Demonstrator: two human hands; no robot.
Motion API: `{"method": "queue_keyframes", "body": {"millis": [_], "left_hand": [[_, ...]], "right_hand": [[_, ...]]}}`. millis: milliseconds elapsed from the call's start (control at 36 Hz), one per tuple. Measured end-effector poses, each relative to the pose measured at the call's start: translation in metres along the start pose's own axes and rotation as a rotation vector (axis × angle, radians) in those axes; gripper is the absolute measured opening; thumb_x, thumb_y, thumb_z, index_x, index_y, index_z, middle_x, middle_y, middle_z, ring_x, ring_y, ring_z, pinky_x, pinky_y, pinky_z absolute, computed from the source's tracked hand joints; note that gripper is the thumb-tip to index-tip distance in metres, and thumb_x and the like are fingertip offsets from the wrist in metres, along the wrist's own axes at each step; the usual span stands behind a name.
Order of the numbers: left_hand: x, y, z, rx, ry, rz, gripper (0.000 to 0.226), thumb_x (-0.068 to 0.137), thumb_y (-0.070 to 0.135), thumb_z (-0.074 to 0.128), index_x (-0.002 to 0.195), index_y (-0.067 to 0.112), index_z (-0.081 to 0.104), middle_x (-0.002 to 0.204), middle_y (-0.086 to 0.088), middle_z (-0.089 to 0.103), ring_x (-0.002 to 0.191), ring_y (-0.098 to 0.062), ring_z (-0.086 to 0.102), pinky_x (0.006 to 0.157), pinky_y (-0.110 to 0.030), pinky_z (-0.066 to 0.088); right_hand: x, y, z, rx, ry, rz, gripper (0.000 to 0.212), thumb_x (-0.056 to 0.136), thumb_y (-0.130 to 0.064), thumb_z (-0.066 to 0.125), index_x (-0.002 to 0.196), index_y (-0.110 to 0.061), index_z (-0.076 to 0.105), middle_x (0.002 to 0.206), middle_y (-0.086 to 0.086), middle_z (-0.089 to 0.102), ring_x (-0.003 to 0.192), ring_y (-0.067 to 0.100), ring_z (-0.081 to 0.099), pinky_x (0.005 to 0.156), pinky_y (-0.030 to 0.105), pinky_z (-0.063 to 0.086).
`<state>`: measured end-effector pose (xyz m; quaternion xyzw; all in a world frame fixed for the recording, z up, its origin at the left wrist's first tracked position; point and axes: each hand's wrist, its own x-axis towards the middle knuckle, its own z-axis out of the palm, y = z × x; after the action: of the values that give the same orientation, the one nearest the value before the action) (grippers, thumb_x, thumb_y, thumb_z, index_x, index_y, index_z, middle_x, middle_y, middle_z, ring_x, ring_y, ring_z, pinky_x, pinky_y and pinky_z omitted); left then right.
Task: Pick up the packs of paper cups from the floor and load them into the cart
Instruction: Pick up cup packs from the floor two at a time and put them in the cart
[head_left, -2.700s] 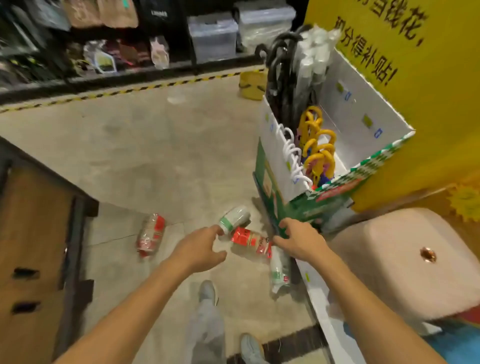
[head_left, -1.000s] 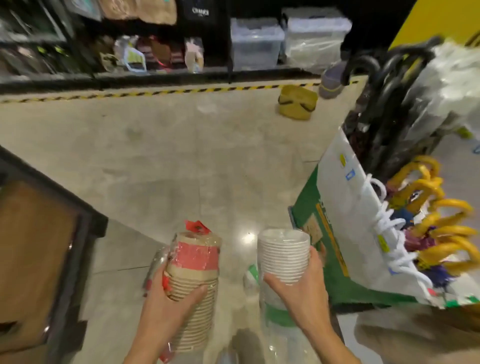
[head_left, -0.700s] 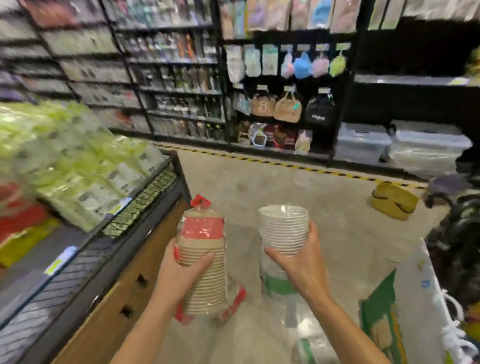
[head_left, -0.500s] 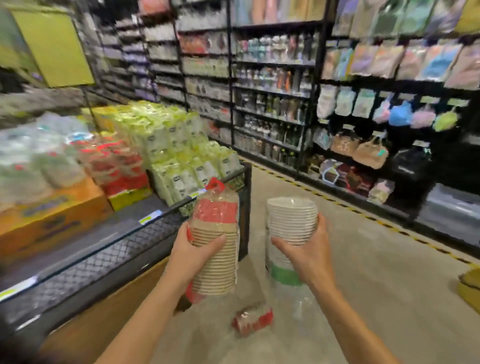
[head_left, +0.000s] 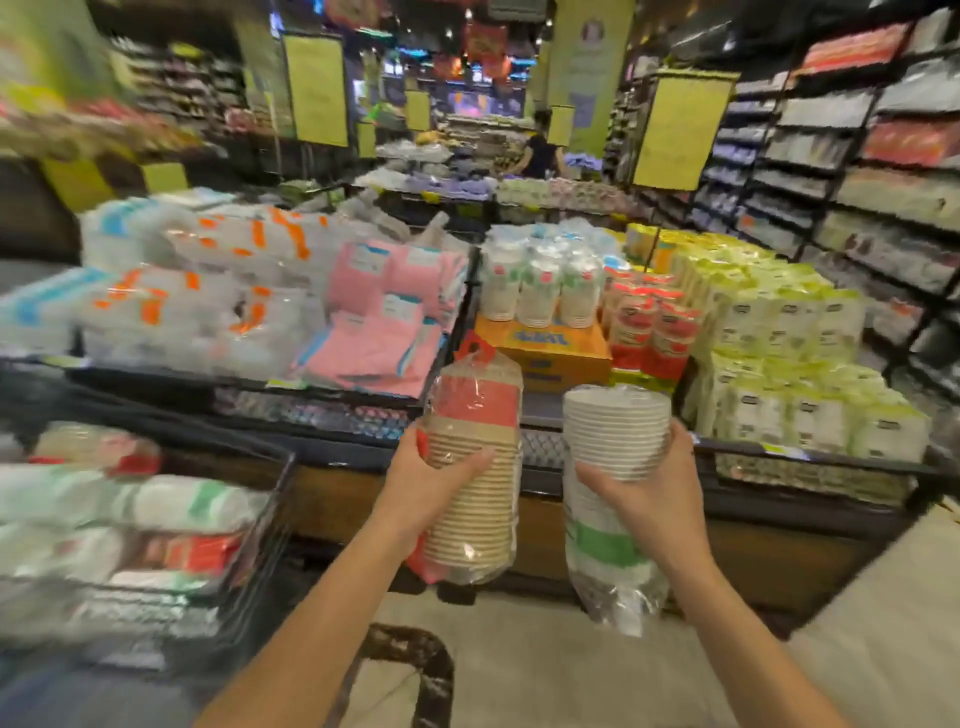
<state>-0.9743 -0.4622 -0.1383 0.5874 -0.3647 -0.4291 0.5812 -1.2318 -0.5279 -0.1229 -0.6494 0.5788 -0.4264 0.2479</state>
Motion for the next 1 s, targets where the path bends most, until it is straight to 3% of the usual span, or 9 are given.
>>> {"method": "queue_keyframes", "body": {"millis": [111,222,278,333,444,583,806,917,1000], "left_hand": [[0.007,-0.01,-0.101,-0.046,0.204,-0.004,0.09,0.05,0.046,0.098,0.127,0.031,0.055,0.115,0.005,0.073,0.094,-0.008,0.074,0.072,-0.025,0.059],[0.01,-0.019,-0.201,-0.077,0.375,-0.038,0.101,0.045,0.052,0.097,0.132,0.025,0.052,0.118,0.0,0.072,0.103,-0.017,0.072,0.087,-0.041,0.06],[0.01,-0.024,-0.248,-0.085,0.439,-0.055,0.103,0.043,0.053,0.097,0.131,0.022,0.054,0.119,-0.004,0.072,0.105,-0.024,0.072,0.093,-0.05,0.058],[0.009,-0.027,-0.289,-0.086,0.52,-0.088,0.101,0.044,0.055,0.095,0.13,0.026,0.053,0.117,-0.001,0.072,0.103,-0.021,0.072,0.093,-0.049,0.058],[0.007,-0.033,-0.351,-0.135,0.656,-0.143,0.104,0.041,0.058,0.097,0.131,0.03,0.052,0.116,0.004,0.072,0.102,-0.018,0.072,0.092,-0.046,0.058],[0.015,-0.043,-0.403,-0.213,0.76,-0.16,0.096,0.047,0.047,0.099,0.13,0.024,0.055,0.115,-0.004,0.074,0.101,-0.025,0.074,0.092,-0.051,0.058],[0.054,-0.076,-0.447,-0.376,0.86,-0.188,0.088,0.066,0.026,0.094,0.14,0.019,0.046,0.121,-0.012,0.071,0.103,-0.031,0.073,0.09,-0.053,0.059],[0.086,-0.097,-0.457,-0.44,0.99,-0.242,0.085,0.064,0.025,0.095,0.136,0.018,0.05,0.118,-0.012,0.072,0.102,-0.031,0.073,0.091,-0.05,0.059],[0.111,-0.114,-0.46,-0.512,1.132,-0.28,0.077,0.063,0.019,0.093,0.13,0.011,0.057,0.113,-0.016,0.074,0.1,-0.034,0.074,0.093,-0.051,0.058]], "right_hand": [[0.004,-0.055,0.102,0.034,-0.127,-0.138,0.101,0.055,-0.059,0.09,0.138,-0.039,0.035,0.136,-0.008,0.055,0.129,0.02,0.054,0.102,0.054,0.049],[0.003,-0.109,0.204,0.094,-0.264,-0.247,0.087,0.056,-0.056,0.091,0.12,-0.053,0.033,0.114,-0.021,0.053,0.112,0.01,0.055,0.084,0.036,0.046],[-0.001,-0.134,0.251,0.105,-0.349,-0.285,0.086,0.056,-0.054,0.092,0.122,-0.049,0.037,0.121,-0.016,0.056,0.116,0.013,0.057,0.088,0.038,0.048],[-0.005,-0.155,0.294,0.096,-0.406,-0.33,0.095,0.054,-0.057,0.09,0.134,-0.037,0.043,0.13,-0.012,0.056,0.122,0.016,0.058,0.097,0.043,0.049],[-0.015,-0.191,0.363,0.11,-0.538,-0.344,0.104,0.053,-0.06,0.09,0.142,-0.042,0.038,0.136,-0.015,0.054,0.127,0.016,0.056,0.103,0.05,0.048],[-0.017,-0.227,0.431,0.113,-0.666,-0.385,0.107,0.055,-0.054,0.091,0.146,-0.036,0.037,0.136,-0.012,0.053,0.129,0.016,0.053,0.106,0.048,0.047],[0.008,-0.264,0.535,0.057,-0.827,-0.449,0.101,0.052,-0.058,0.088,0.137,-0.043,0.036,0.129,-0.017,0.053,0.122,0.012,0.055,0.099,0.052,0.05],[0.027,-0.269,0.599,-0.024,-0.962,-0.468,0.118,0.049,-0.068,0.083,0.148,-0.031,0.031,0.14,-0.008,0.051,0.129,0.018,0.052,0.102,0.055,0.048],[0.038,-0.269,0.645,-0.074,-1.034,-0.511,0.111,0.048,-0.071,0.08,0.142,-0.033,0.035,0.133,-0.009,0.054,0.122,0.018,0.056,0.095,0.049,0.051]]}}
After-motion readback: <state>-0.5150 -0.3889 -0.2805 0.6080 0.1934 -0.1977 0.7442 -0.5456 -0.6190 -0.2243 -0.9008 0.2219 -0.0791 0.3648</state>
